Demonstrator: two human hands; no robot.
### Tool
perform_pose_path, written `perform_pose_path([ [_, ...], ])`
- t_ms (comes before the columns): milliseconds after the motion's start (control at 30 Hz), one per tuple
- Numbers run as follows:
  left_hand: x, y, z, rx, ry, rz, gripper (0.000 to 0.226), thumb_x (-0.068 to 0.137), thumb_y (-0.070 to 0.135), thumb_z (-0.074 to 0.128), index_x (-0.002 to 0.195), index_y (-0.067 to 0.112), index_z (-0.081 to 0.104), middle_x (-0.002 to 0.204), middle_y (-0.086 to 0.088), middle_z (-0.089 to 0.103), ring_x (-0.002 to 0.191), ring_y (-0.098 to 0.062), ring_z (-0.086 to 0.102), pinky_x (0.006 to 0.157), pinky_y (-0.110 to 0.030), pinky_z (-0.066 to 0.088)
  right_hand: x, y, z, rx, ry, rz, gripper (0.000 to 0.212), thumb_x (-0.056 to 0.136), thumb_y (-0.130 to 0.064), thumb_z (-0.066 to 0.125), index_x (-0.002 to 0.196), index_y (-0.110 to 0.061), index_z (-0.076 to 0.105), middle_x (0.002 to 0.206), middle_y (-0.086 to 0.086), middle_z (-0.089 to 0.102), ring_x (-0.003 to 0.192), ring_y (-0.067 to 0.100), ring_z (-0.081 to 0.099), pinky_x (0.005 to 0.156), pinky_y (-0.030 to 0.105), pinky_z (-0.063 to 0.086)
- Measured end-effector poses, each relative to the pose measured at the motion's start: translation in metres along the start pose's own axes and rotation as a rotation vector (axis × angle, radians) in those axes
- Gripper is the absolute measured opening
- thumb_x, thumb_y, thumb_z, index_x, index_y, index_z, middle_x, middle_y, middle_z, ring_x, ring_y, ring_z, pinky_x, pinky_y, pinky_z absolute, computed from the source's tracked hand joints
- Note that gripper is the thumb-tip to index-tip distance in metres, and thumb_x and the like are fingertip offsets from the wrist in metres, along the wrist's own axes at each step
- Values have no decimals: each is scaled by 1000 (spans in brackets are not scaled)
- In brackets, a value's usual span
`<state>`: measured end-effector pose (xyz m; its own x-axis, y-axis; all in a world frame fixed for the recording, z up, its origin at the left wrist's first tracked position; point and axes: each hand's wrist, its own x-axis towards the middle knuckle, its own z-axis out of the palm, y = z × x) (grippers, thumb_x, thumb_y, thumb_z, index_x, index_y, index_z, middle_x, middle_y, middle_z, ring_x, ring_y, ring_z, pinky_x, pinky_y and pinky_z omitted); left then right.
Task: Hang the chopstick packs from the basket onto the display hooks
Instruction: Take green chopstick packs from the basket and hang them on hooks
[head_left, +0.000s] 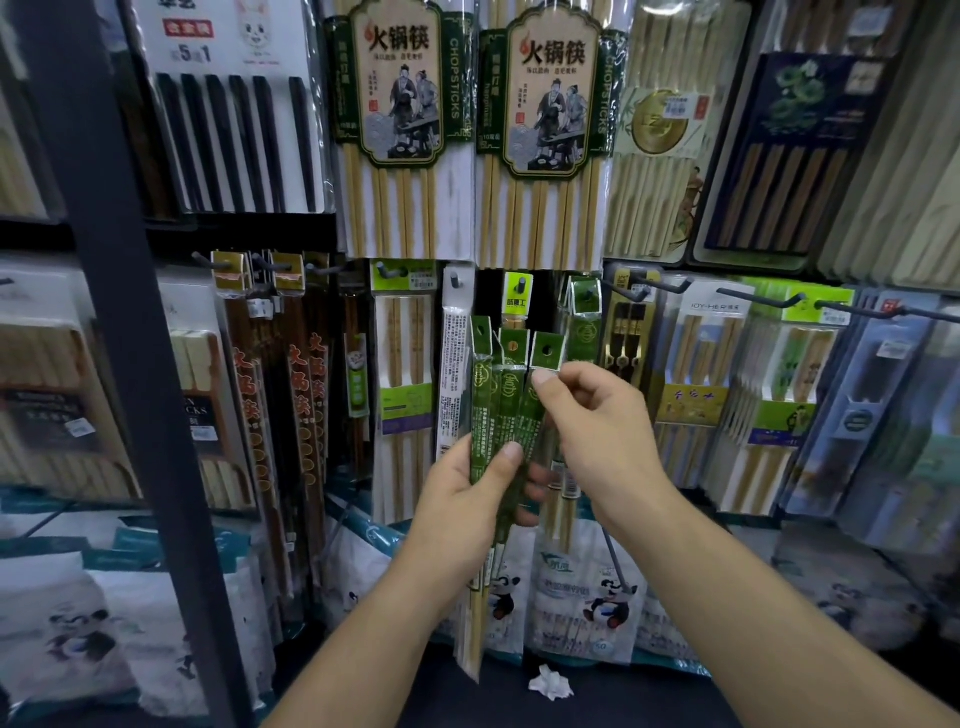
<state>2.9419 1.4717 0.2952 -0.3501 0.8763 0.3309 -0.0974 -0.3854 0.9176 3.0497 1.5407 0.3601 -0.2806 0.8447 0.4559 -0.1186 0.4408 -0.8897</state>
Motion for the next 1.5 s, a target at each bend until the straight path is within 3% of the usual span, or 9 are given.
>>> perform_pose_path([
  [133,1,-2,-1,37,29,10,16,104,26,58,115,22,69,106,4,79,100,-12,75,75,-17,57,4,-3,-4,52,54,9,27,102,-27,60,78,-23,73,61,-13,56,53,1,49,49,16,42],
  [333,6,-6,-7,78,83,1,22,103,28,58,105,7,63,80,2,74,74,-12,67,66,-24,55,24,-16,-12,44,187,-23,31,101,-29,60,82,-6,67,64,3,37,55,13,33,50,24,32],
  [567,4,-7,-8,25,35,-35,37,98,36,64,111,4,52,69,-1,59,54,-15,54,52,-32,53,46,-20,-14,61,272,-40,33,98,-26,66,82,3,68,66,3,39,63,8,41,58,0,41],
  [700,3,-6,-9,40,-14,-16,22,93,43,67,87,63,63,65,3,53,48,-9,43,45,-26,40,52,-17,-16,41,280,-3,39,99,-27,64,69,-3,56,63,3,32,63,8,39,53,-5,37],
  [867,6,-9,-13,40,-9,-76,63,85,52,74,129,15,49,63,4,42,47,-9,33,41,-21,28,56,-18,-14,2,294,-9,45,98,-27,64,58,-13,48,62,2,31,65,11,42,57,-6,37],
  [1067,5,-12,-11,21,9,-107,54,81,60,73,123,66,39,60,7,44,49,-8,35,44,-24,28,60,-16,-15,-22,317,-50,38,97,-24,65,84,11,61,77,26,52,99,30,49,61,-2,39],
  [1167,4,-5,-9,-99,-4,-97,40,94,40,69,92,71,44,67,5,54,48,-9,35,44,-24,25,60,-12,-16,-48,315,-26,44,97,-26,66,73,9,55,61,5,40,62,25,54,59,-2,40],
  [1333,3,-1,-7,-77,-30,-49,41,99,24,54,105,64,54,74,0,60,51,-10,45,43,-25,31,50,-4,-20,-168,306,-32,40,95,-40,67,76,-5,62,55,-10,45,52,4,44,61,17,44],
  [1500,0,0,-7,-13,-49,0,7,107,17,52,113,16,47,80,-3,64,58,-14,58,46,-24,44,15,0,-14,-235,214,-143,18,96,-34,66,83,-23,67,65,-16,60,57,-4,52,55,12,40],
])
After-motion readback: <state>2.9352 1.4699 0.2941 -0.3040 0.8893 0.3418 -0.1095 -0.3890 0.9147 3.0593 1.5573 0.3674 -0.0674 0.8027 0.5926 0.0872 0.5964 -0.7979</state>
